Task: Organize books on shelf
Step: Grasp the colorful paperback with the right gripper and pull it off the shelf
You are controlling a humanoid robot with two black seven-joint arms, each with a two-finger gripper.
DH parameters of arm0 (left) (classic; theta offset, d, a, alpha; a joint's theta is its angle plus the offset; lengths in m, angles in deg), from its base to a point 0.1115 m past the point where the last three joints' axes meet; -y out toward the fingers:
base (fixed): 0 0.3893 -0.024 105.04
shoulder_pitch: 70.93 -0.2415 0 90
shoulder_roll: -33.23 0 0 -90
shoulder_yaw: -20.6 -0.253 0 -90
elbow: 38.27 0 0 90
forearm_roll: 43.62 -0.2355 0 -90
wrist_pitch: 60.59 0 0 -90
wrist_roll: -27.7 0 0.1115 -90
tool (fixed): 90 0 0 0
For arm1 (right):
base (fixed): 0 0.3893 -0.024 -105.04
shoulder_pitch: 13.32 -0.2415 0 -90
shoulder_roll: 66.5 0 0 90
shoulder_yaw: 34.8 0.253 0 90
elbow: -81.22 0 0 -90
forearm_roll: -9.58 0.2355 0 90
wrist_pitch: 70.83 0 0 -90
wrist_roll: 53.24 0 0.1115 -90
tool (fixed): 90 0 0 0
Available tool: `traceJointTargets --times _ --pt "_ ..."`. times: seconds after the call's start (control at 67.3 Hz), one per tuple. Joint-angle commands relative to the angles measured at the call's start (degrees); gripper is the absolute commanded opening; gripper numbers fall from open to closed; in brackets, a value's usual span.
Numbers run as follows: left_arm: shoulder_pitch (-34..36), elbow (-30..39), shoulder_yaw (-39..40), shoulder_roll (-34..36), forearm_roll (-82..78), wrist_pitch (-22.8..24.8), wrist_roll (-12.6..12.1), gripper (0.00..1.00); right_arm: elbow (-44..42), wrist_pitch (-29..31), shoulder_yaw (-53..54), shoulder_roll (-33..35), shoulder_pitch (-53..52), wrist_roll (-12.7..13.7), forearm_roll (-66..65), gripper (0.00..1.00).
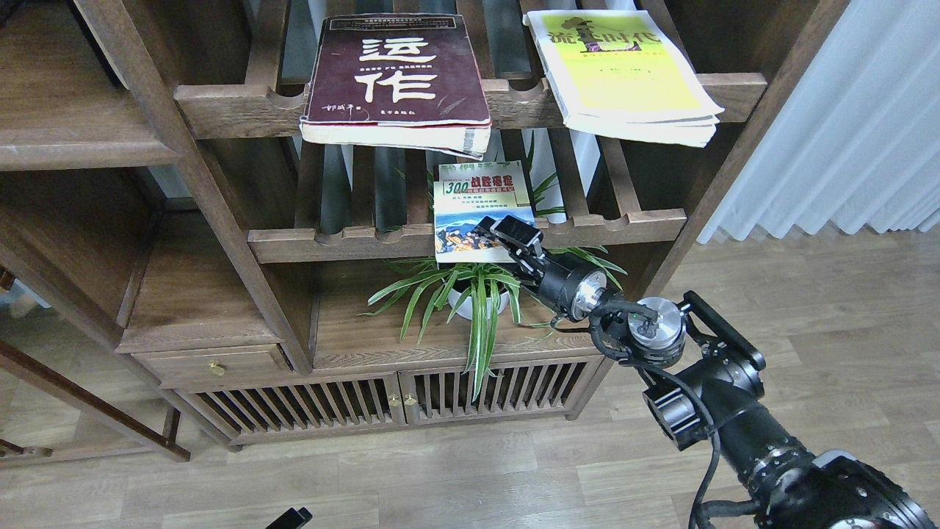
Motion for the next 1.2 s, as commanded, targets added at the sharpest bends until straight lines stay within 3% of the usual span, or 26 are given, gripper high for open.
traceJointTargets --times 0.0,0.148,0.297,0.564,0.787,0.906,1.188 --pt "-0.01 -0.02 0.09 0.37 0.00 0.00 0.00 1.00 0.83 0.11 0.12 0.00 -0.12 0.99 0.00 0.37" --pt "-0.01 -0.02 0.09 0.46 0.00 0.00 0.00 1.00 1.09 0.38 1.00 0.00 -0.03 0.90 0.09 0.24" --pt "-0.01 -0.02 0.09 0.55 0.08 0.00 0.09 1.00 2.24 2.74 3.37 0.00 0.40 1.34 1.67 0.04" --pt "0.08 0.07 0.17 0.46 0.17 0.00 0.35 1.00 3.55 6.17 4.08 0.00 1.46 3.50 2.90 0.03" --pt "1.40 0.77 2.46 0.37 0.70 0.00 -0.26 1.00 11.90 17.33 4.17 0.00 12.97 3.50 7.03 0.04" --pt "2.28 1.03 2.55 0.37 0.79 0.00 -1.05 1.00 15.68 22.87 4.43 3.77 19.82 3.50 10.55 0.04" --pt "2.80 7.62 2.63 0.29 3.77 0.00 -1.67 1.00 16.30 22.93 3.99 6.15 31.25 3.50 11.78 0.03"
